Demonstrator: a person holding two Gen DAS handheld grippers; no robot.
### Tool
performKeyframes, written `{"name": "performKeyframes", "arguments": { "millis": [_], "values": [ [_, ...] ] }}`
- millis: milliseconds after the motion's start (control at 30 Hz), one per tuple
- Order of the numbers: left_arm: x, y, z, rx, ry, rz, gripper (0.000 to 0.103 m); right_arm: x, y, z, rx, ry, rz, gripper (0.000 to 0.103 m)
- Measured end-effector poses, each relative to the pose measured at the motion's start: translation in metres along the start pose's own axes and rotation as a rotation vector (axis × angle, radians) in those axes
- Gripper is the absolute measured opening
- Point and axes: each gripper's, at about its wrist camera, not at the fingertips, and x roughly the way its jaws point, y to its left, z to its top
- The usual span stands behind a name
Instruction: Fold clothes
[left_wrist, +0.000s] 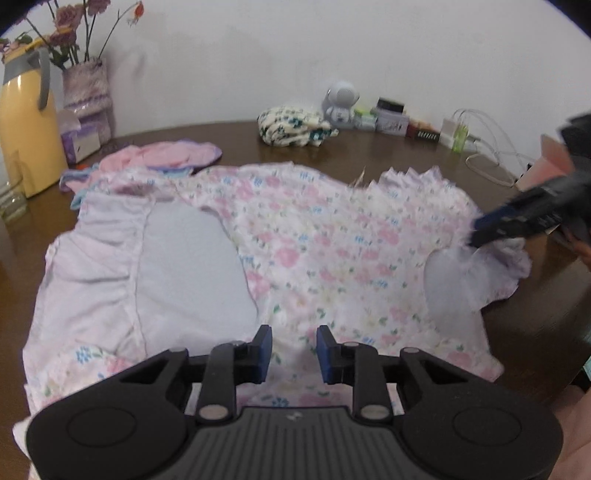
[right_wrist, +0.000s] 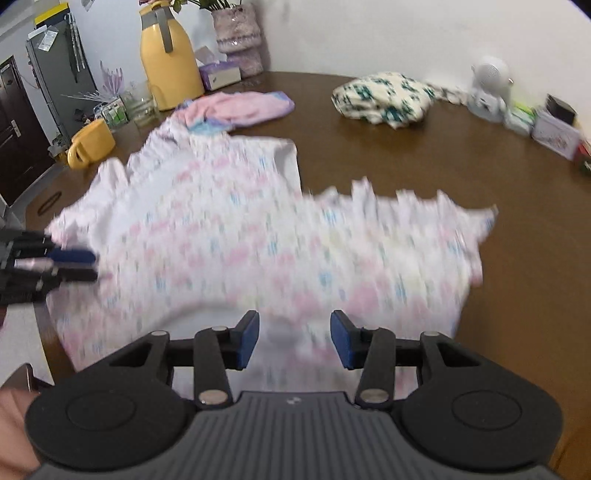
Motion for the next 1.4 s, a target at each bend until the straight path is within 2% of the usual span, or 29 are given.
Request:
{"name": "performKeyframes", "arguments": {
  "millis": [133, 233, 300, 333, 367, 400, 433, 467, 500, 567, 667, 800, 900, 1033, 1100, 1267, 1400],
  "values": [
    [0.002, 0.002, -0.002, -0.019, 0.002, 0.011, 0.024, -0.005, 0.0, -0.024, -0.013, 0.005, -0.038, 0.029],
    [0.001, 0.002, -0.001, -0.026, 0.001, 0.021, 0.025, -0.006, 0.003, -0.032, -0.02, 0.0, -0.053, 0.03],
    [-0.003, 0.002, 0.001, -0.037, -0.012, 0.025, 0.031, -0.012, 0.002, -0.031, 0.0, -0.027, -0.037, 0.035],
    [-0.01, 0.003, 0.003, -0.045, -0.034, 0.032, 0.034, -0.019, 0.002, -0.031, 0.012, -0.054, -0.02, 0.04],
    [-0.018, 0.004, 0.005, -0.054, -0.065, 0.039, 0.045, -0.026, 0.002, -0.03, 0.023, -0.081, -0.004, 0.047],
    [-0.027, 0.006, 0.007, -0.064, -0.098, 0.047, 0.062, -0.033, 0.002, -0.029, 0.035, -0.109, 0.012, 0.05],
    [-0.038, 0.007, 0.009, -0.071, -0.131, 0.06, 0.071, -0.041, 0.004, -0.029, 0.034, -0.135, 0.023, 0.059],
    [-0.05, 0.008, 0.009, -0.071, -0.163, 0.076, 0.088, -0.049, 0.007, -0.03, 0.02, -0.154, 0.022, 0.072],
    [-0.059, 0.008, 0.007, -0.064, -0.178, 0.089, 0.097, -0.056, 0.011, -0.031, 0.003, -0.17, 0.017, 0.08],
    [-0.075, 0.007, 0.0, -0.046, -0.193, 0.112, 0.103, -0.068, 0.019, -0.036, -0.03, -0.199, 0.001, 0.103],
    [-0.094, 0.005, -0.012, -0.03, -0.201, 0.146, 0.103, -0.072, 0.027, -0.047, -0.031, -0.21, -0.047, 0.103],
    [-0.1, 0.004, -0.038, -0.061, -0.142, 0.174, 0.103, -0.07, 0.026, -0.063, 0.014, -0.221, -0.099, 0.103],
    [-0.102, 0.002, -0.051, -0.062, -0.115, 0.178, 0.103, -0.065, 0.026, -0.071, 0.005, -0.184, -0.136, 0.103],
    [-0.098, -0.002, -0.059, 0.012, -0.073, 0.223, 0.1, -0.061, 0.026, -0.08, -0.016, -0.131, -0.18, 0.103],
    [-0.095, -0.005, -0.061, 0.069, -0.052, 0.26, 0.094, -0.061, 0.028, -0.083, -0.034, -0.118, -0.196, 0.103],
    [-0.083, -0.004, -0.066, 0.16, -0.004, 0.339, 0.092, -0.056, 0.032, -0.091, -0.094, -0.071, -0.236, 0.102],
    [-0.075, 0.0, -0.065, 0.185, 0.015, 0.361, 0.084, -0.049, 0.034, -0.092, -0.147, -0.065, -0.225, 0.095]
  ]
}}
